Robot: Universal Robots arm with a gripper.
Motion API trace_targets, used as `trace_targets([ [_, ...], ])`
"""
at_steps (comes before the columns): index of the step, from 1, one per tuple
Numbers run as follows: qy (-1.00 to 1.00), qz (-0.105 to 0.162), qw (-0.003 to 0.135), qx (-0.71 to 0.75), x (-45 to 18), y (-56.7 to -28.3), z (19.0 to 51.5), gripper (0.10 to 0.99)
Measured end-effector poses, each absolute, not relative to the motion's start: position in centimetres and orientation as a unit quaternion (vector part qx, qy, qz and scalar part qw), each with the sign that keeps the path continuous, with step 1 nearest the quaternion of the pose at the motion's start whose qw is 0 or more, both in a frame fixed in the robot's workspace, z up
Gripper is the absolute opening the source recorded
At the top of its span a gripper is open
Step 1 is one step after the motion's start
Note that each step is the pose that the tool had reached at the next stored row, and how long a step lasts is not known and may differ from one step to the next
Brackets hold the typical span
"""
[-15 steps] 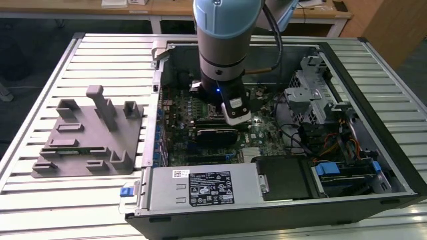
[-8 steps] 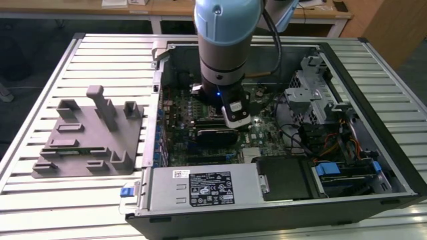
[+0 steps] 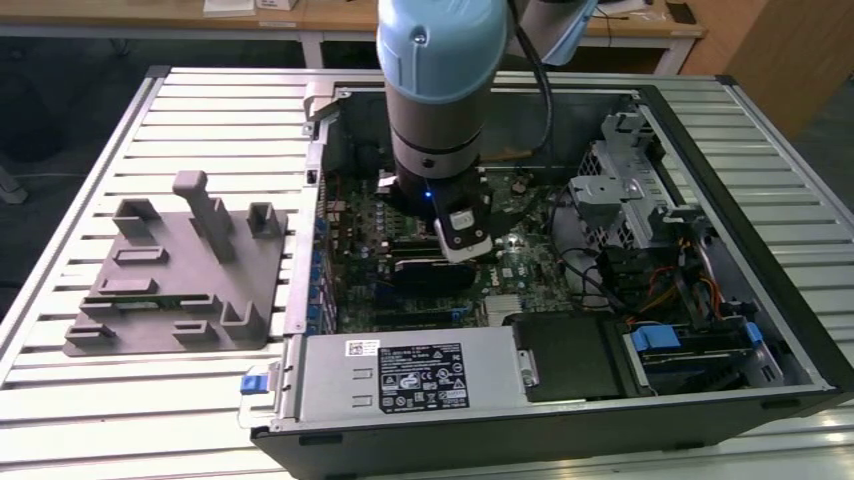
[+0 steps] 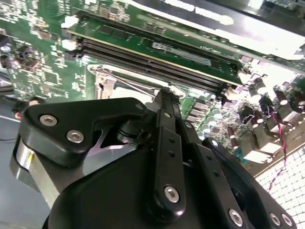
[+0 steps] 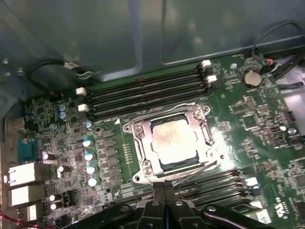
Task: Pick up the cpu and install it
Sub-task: 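Install the second cpu locking lever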
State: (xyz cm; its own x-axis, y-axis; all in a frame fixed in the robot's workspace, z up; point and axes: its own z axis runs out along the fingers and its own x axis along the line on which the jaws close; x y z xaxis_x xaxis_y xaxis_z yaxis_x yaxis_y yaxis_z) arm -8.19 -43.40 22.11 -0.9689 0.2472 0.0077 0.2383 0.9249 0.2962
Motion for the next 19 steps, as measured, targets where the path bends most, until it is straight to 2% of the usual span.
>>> trace_targets([
  [13,0.98,0.154,0.014,0.124,-9.4,-43.4,20.3,0.106],
  [19,0.978,0.17,0.012,0.124,-9.5,-43.4,19.7,0.106],
])
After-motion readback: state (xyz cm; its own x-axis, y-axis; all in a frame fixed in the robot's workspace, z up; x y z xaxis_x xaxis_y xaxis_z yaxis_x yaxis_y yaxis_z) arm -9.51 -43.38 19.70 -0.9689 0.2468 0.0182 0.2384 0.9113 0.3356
